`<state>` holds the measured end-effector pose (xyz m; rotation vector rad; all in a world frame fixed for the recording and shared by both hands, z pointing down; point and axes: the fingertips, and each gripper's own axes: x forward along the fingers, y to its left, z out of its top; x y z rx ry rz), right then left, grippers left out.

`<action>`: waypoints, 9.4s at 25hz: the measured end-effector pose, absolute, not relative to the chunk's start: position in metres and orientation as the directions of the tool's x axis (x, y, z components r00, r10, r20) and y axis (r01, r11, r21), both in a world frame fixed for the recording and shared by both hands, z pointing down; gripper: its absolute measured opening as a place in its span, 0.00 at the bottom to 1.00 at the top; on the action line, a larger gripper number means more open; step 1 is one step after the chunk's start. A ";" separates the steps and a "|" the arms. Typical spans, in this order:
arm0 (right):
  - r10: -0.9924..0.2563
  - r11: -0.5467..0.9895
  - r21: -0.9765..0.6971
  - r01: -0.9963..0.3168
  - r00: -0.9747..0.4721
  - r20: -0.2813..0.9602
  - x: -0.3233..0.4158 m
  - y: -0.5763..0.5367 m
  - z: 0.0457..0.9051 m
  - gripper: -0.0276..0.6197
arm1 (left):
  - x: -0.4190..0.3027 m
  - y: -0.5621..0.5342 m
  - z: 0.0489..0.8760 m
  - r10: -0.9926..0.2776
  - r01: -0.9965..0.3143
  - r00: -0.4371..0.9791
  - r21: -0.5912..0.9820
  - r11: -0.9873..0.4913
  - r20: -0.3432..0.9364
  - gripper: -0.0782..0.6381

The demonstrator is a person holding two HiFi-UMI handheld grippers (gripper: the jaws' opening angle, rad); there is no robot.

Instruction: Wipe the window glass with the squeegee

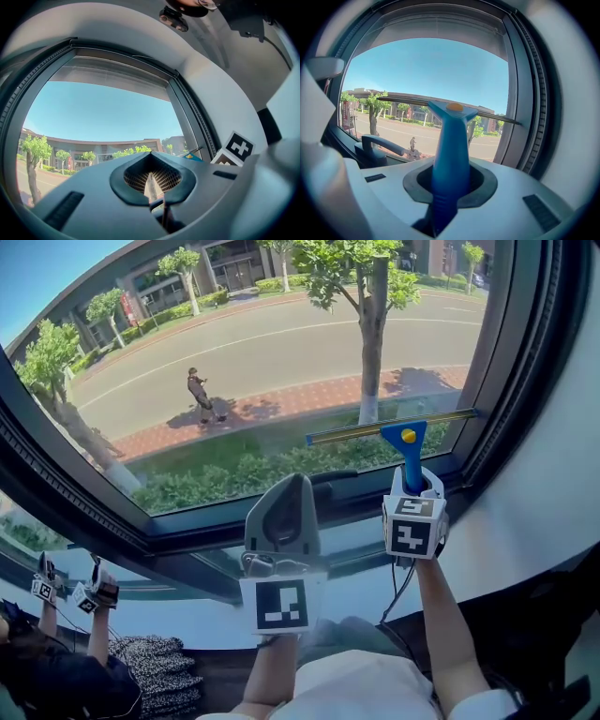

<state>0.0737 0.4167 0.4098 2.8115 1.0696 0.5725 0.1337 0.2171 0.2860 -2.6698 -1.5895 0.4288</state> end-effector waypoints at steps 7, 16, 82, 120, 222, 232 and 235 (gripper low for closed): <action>0.642 -0.761 0.182 0.622 0.686 0.342 0.073 0.415 0.425 0.15 | 0.133 0.220 0.292 0.868 0.865 0.444 -0.146 -0.480 -0.220 0.10; 0.633 -0.765 0.171 0.621 0.675 0.379 0.072 0.410 0.447 0.15 | 0.139 0.217 0.295 0.870 0.864 0.443 -0.155 -0.478 -0.217 0.10; 0.594 -0.782 0.161 0.603 0.798 -0.103 0.118 0.332 0.145 0.15 | 0.184 0.107 0.246 0.752 0.732 0.611 -0.187 -0.656 -0.245 0.10; 0.660 -0.720 0.192 0.667 0.743 -0.108 0.215 0.293 -0.051 0.15 | 0.256 0.025 0.218 0.797 0.801 0.519 -0.150 -0.580 -0.309 0.10; 0.678 -0.727 0.299 0.618 0.579 0.453 0.181 0.243 0.357 0.15 | 0.232 0.044 0.271 0.885 0.882 0.450 -0.097 -0.462 -0.122 0.10; 0.643 -0.744 0.280 0.606 0.536 0.547 0.174 0.241 0.410 0.15 | 0.235 0.049 0.280 0.890 0.883 0.448 -0.114 -0.456 -0.087 0.10; 0.631 -0.750 0.274 0.603 0.526 0.570 0.170 0.238 0.423 0.15 | 0.236 0.048 0.283 0.888 0.882 0.453 -0.109 -0.459 -0.082 0.10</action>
